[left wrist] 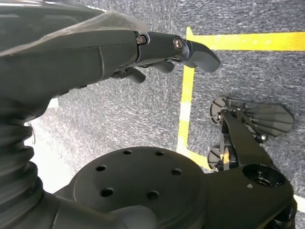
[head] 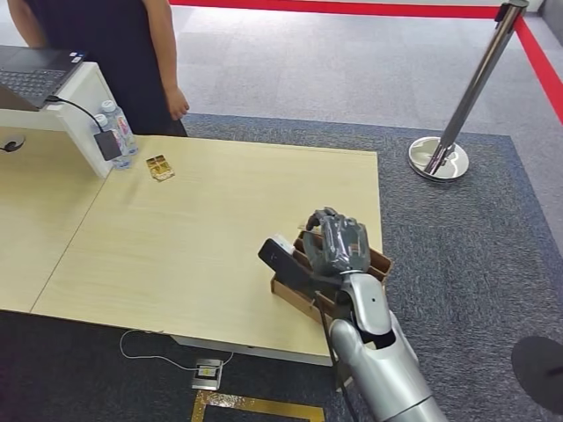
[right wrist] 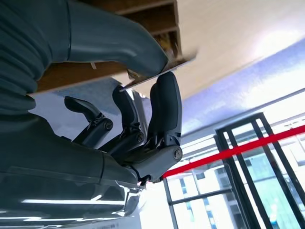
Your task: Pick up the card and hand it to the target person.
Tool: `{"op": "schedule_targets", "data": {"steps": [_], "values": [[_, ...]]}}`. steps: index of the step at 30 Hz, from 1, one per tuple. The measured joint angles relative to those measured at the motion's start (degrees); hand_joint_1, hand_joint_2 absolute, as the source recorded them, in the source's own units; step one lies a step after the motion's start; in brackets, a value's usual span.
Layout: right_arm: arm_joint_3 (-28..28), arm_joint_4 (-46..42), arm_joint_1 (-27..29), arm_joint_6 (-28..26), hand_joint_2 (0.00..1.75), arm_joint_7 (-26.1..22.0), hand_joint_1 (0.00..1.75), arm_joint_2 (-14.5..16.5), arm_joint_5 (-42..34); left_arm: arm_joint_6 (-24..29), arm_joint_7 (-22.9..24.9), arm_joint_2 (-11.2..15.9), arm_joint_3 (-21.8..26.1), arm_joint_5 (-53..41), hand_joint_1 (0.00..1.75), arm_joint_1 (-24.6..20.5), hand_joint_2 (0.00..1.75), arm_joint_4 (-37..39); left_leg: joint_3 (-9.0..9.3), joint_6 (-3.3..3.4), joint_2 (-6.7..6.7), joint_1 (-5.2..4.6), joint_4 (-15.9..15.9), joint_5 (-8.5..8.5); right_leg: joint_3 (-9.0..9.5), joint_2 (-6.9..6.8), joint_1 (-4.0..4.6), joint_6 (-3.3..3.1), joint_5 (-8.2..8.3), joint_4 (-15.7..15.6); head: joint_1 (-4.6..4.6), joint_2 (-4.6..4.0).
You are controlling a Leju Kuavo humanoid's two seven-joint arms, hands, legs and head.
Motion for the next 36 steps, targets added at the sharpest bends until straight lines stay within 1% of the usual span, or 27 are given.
{"op": "schedule_targets", "data": {"steps": [6,10,18,22,27,31,36], "values": [[1.3,-5.8,-2.6,1.3,1.75,-1.5,1.75,-0.4,-0.3,0.0,-0.3,0.0,0.0,0.3,0.00,-0.1,1.75,0.0,0.00,0.00,0.00,0.00,0.0,0.00,0.00,0.00,0.00,0.00,0.00,0.0,0.00,0.00],[2.8,-7.7,-6.4,1.3,1.75,-4.2,1.75,-0.1,-0.5,-0.4,-1.0,0.0,0.0,0.2,0.00,-0.2,1.75,0.0,-0.01,-0.01,0.00,0.01,0.0,0.01,-0.01,0.00,0.00,-0.01,0.00,0.0,0.01,0.00],[5.9,-7.7,-15.9,1.3,1.75,-9.6,1.75,3.7,-0.8,-0.7,-1.3,-0.1,0.0,0.2,0.00,-0.6,1.75,0.0,-0.04,-0.05,0.01,0.02,0.0,0.04,-0.03,0.00,0.00,-0.01,0.00,0.1,0.00,0.00],[7.1,-5.0,-20.4,-0.1,1.75,-12.1,1.75,6.3,-1.5,-0.4,-1.3,-0.2,0.0,0.2,0.00,-0.7,1.75,0.0,-0.06,-0.05,0.01,0.02,0.0,0.04,-0.04,0.00,0.00,-0.01,0.00,0.1,0.00,0.00],[8.0,1.6,-25.1,-1.4,1.75,-12.3,1.75,9.2,-2.8,-0.1,-1.1,-0.3,0.0,0.2,0.00,-0.9,1.75,0.0,-0.06,-0.06,0.00,0.02,0.0,0.06,-0.04,0.00,0.01,-0.01,0.01,0.1,0.00,0.00],[9.4,6.6,-27.9,-3.0,1.75,-11.0,1.75,10.3,-5.1,0.0,-1.1,-0.5,0.0,0.2,0.00,-0.9,1.75,0.0,-0.06,-0.05,0.00,0.02,0.0,0.06,-0.04,0.00,0.00,-0.01,0.01,0.1,-0.01,0.00],[10.3,11.5,-29.9,-4.1,1.75,-10.3,1.75,10.8,-5.5,0.0,-0.9,-0.6,0.0,-0.3,0.00,-0.9,1.75,0.0,-0.07,-0.06,0.00,0.02,0.0,0.06,-0.05,0.00,0.00,-0.01,0.01,0.1,0.00,0.00]]}}
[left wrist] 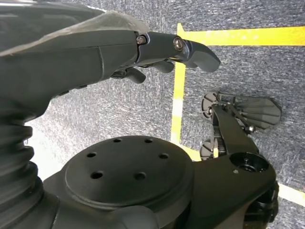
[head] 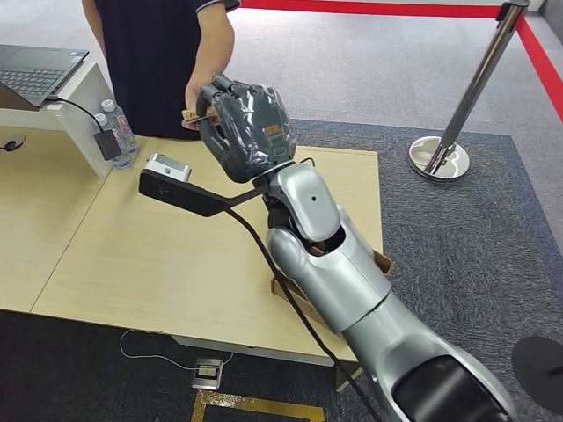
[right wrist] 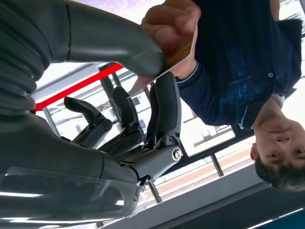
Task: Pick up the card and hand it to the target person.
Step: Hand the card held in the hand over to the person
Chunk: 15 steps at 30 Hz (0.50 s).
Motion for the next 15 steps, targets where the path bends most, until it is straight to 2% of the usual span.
{"op": "schedule_targets", "data": {"steps": [12,14,15], "values": [[-0.1,6.2,-1.1,-2.0,1.75,-0.8,1.74,0.1,0.5,0.0,0.1,0.0,-0.6,-0.8,0.00,0.0,1.75,0.0,0.00,0.00,0.00,0.00,0.0,0.00,-0.03,0.00,0.00,0.00,0.00,0.0,0.01,0.00],[-0.3,6.2,-1.0,-2.3,1.75,-1.3,1.60,0.1,0.0,0.0,0.1,0.0,-0.8,-0.7,0.00,0.0,1.75,0.0,-0.01,0.00,0.00,0.00,0.0,0.00,-0.05,0.00,0.00,0.00,0.00,0.0,0.01,0.00],[-0.4,6.1,-0.8,-2.4,1.75,-1.6,1.18,0.0,-0.5,0.0,0.1,0.0,-0.8,-0.6,0.00,0.0,1.75,0.0,-0.01,0.00,0.00,0.00,0.0,0.00,-0.06,0.00,0.00,0.00,0.00,0.0,0.00,0.00]]}}
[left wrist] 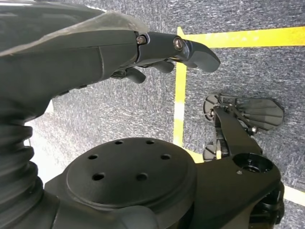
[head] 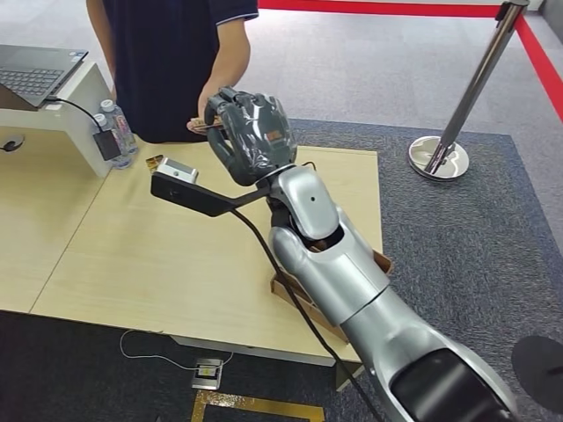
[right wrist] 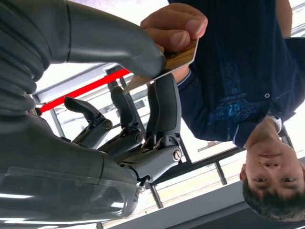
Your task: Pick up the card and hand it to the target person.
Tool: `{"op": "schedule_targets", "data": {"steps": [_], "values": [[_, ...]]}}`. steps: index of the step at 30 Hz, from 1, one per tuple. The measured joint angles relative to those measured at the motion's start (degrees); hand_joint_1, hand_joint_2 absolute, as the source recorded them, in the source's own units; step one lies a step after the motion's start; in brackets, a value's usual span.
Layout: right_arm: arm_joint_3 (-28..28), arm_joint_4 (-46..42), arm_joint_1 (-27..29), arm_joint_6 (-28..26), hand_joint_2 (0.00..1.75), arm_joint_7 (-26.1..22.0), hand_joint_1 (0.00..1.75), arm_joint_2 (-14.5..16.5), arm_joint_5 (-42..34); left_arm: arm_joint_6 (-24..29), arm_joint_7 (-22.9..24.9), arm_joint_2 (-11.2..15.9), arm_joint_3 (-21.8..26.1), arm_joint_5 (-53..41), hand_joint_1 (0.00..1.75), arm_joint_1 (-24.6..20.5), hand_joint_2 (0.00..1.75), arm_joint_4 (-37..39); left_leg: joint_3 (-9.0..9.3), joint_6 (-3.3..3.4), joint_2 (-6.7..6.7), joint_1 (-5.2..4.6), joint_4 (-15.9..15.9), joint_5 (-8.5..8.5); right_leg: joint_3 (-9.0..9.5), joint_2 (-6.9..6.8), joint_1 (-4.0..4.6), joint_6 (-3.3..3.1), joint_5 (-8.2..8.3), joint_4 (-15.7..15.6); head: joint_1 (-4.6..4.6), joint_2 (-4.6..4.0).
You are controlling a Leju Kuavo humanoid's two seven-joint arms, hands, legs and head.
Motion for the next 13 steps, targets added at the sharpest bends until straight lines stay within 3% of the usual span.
{"op": "schedule_targets", "data": {"steps": [3,13], "values": [[-1.0,-1.6,1.4,0.2,1.75,-1.4,0.02,-0.4,-2.8,0.2,0.1,0.0,0.0,0.9,0.00,0.0,1.75,0.0,-0.03,0.00,0.00,0.00,0.0,0.00,-0.03,0.00,0.00,0.00,0.00,0.0,0.00,0.00],[-5.9,-15.7,13.5,2.1,1.75,-6.7,0.00,-5.3,-15.0,0.9,-0.1,0.0,0.2,3.2,0.00,0.2,1.75,0.0,-0.04,0.00,-0.02,-0.01,0.0,-0.02,-0.06,0.00,0.00,0.01,0.00,-0.1,0.00,0.00]]}}
